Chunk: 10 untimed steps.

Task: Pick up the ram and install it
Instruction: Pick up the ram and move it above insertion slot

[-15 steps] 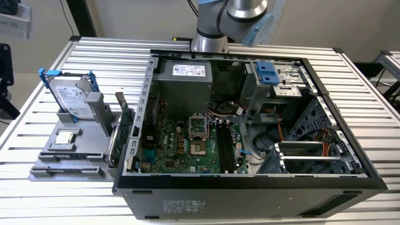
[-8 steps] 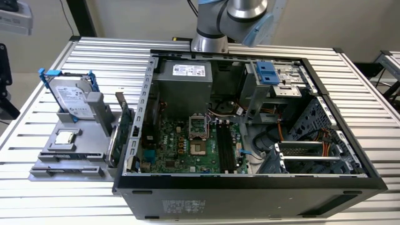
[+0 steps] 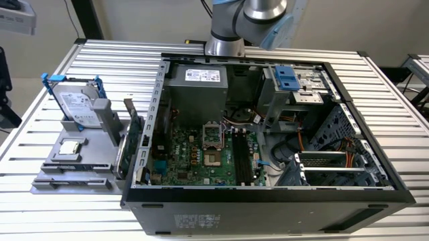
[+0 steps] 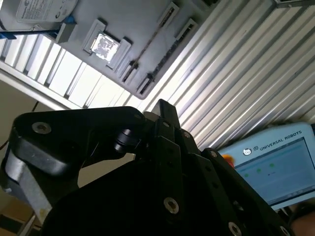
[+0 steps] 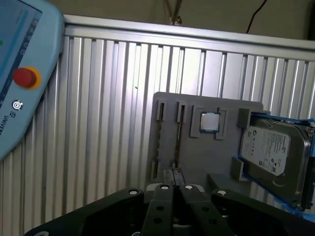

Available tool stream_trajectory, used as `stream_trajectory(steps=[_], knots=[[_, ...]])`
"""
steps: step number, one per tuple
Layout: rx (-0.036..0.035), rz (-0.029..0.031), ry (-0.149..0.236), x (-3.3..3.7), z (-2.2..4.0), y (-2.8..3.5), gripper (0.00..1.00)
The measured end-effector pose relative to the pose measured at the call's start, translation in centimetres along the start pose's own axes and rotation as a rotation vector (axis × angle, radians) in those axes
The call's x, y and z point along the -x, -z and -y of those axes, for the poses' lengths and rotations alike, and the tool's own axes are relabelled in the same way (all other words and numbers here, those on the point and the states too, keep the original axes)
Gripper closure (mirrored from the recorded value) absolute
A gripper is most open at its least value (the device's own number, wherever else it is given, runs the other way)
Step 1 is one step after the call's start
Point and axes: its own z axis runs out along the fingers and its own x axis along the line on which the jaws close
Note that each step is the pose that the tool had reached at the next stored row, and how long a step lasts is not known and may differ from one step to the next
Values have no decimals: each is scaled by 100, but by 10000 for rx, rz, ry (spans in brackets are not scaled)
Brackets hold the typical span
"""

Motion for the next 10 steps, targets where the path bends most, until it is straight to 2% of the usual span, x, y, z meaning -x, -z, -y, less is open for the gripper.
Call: stream_trajectory(steps=[3, 5, 10], knots=[[1, -2, 9, 0, 1, -4, 100], [37, -8, -15, -1, 12, -15, 100], [96, -70, -244, 2, 31, -56, 100]])
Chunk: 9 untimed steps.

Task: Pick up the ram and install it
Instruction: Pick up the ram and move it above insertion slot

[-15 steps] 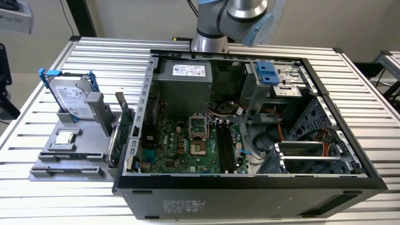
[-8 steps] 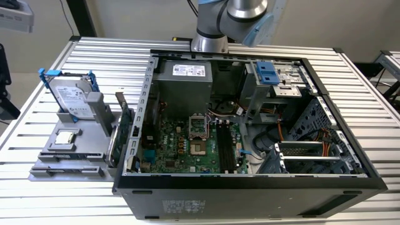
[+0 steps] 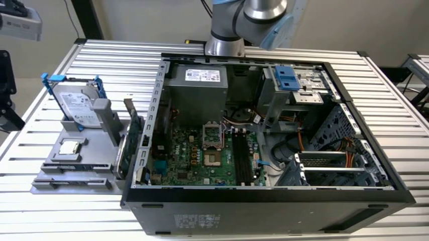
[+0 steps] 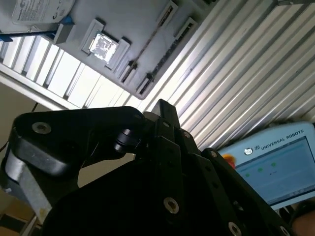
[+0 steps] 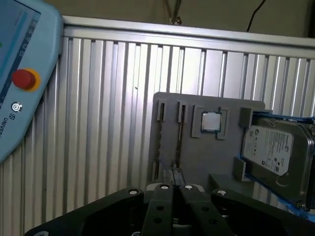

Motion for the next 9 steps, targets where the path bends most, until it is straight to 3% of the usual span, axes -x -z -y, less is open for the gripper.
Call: stream_trajectory(steps=[4, 9], knots=[[-6, -3, -298, 8, 9, -29, 100], [-5, -6, -313, 8, 9, -28, 100]])
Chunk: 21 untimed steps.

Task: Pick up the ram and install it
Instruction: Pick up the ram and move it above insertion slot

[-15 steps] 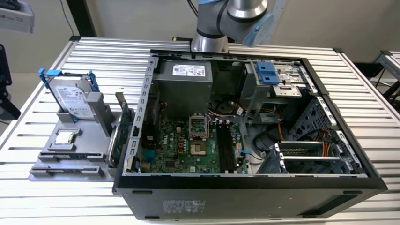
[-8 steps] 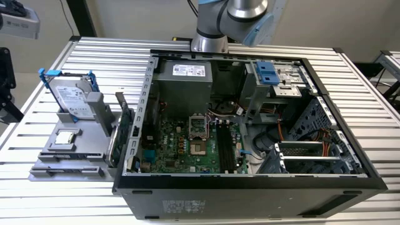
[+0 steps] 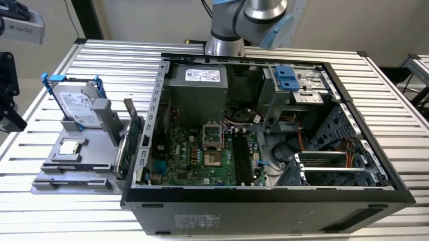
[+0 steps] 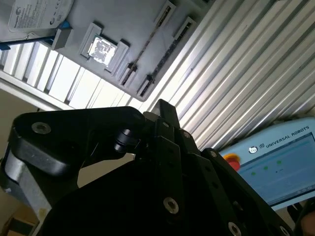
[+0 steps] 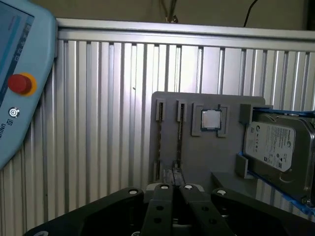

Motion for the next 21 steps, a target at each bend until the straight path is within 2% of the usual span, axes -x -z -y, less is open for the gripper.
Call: stream_trajectory(steps=[5, 6, 18, 21], knots=[[-1, 1, -14, 0, 0, 0, 100], [0, 1, -17, 0, 0, 0, 0], [-2, 0, -50, 0, 0, 0, 0], [4, 1, -52, 0, 0, -23, 0]])
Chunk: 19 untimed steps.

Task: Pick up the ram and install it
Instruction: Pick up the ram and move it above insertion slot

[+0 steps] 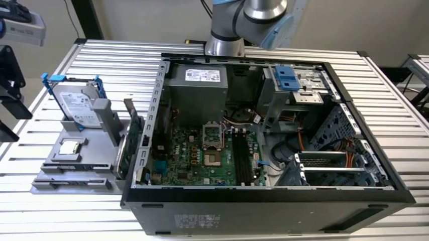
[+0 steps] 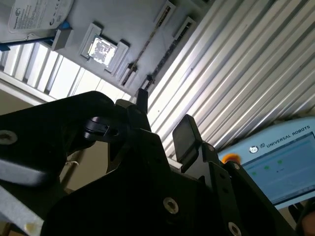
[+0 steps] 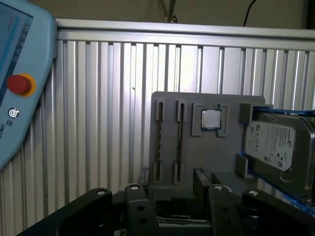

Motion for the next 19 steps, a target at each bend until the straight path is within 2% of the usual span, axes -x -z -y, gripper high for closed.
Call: stream_trajectory(steps=[4, 11, 19], knots=[[49, 1, -19, 6, 3, -48, 0], [49, 0, -21, 23, 4, -120, 0], [49, -32, -27, 145, 19, -194, 0]])
